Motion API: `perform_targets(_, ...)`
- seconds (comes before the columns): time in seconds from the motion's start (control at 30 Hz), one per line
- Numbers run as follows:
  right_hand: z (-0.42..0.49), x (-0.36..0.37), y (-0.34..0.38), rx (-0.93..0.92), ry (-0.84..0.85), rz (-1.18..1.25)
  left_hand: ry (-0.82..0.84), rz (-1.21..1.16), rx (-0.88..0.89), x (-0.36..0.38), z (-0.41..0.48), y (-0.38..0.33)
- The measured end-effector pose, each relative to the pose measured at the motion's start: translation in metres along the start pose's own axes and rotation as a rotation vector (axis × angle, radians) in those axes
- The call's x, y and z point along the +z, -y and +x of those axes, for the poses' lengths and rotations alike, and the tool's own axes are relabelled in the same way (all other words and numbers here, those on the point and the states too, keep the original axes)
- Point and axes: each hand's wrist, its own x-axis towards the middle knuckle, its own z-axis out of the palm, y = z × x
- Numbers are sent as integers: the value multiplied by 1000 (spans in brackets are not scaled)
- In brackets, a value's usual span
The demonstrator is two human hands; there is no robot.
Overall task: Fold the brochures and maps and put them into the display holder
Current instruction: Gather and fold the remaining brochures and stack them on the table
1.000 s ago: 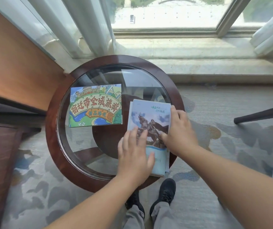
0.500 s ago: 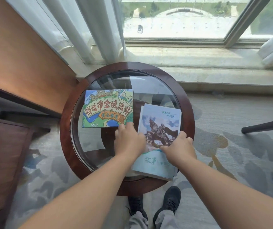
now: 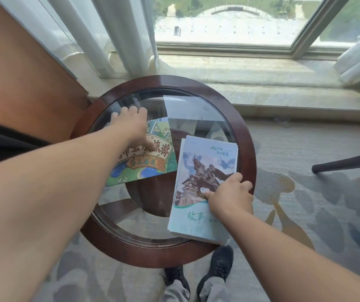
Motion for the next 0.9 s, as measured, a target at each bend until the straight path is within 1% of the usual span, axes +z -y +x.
perform_targets(0.07,0,0,0,-2,0,0,24,-20,-49,2,-5,2)
perform_targets(0.13,0,0,0,-5,-4,3,56,-140,-94,2,-12,10)
perform_targets(0.2,-1,-1,0,-5,-2,8,76,-252,-88,-4,-18,20)
perform_targets(0.3,-4,-6,-2,-16,30,37,11,-430,-39,-19,-29,39)
perform_targets(0.37,-5,-11,-5,-28,58,70,-50,-595,-66,-33,-39,49)
perform_targets(0.43,-6,-15,-9,-23,91,120,-72,-822,-122,-44,-52,52)
perform_targets(0.5,-6,-19,-11,6,115,218,-51,-1073,-155,-46,-65,42)
perform_targets(0.53,-6,-22,-11,31,113,303,-31,-1149,-169,-43,-72,32)
perform_targets(0.63,-5,-31,-12,88,77,546,39,-1269,-250,-21,-90,-14)
perform_targets(0.73,-6,-37,-15,82,92,589,107,-1431,-371,13,-108,-65)
perform_targets(0.77,-6,-37,-16,72,116,582,103,-1434,-405,23,-113,-79)
perform_targets(0.8,-6,-37,-17,61,144,577,88,-1387,-434,30,-118,-91)
perform_targets(0.83,-6,-36,-17,54,170,580,65,-1287,-458,36,-121,-100)
perform_targets(0.9,-4,-35,-18,47,205,593,7,-1006,-490,42,-125,-111)
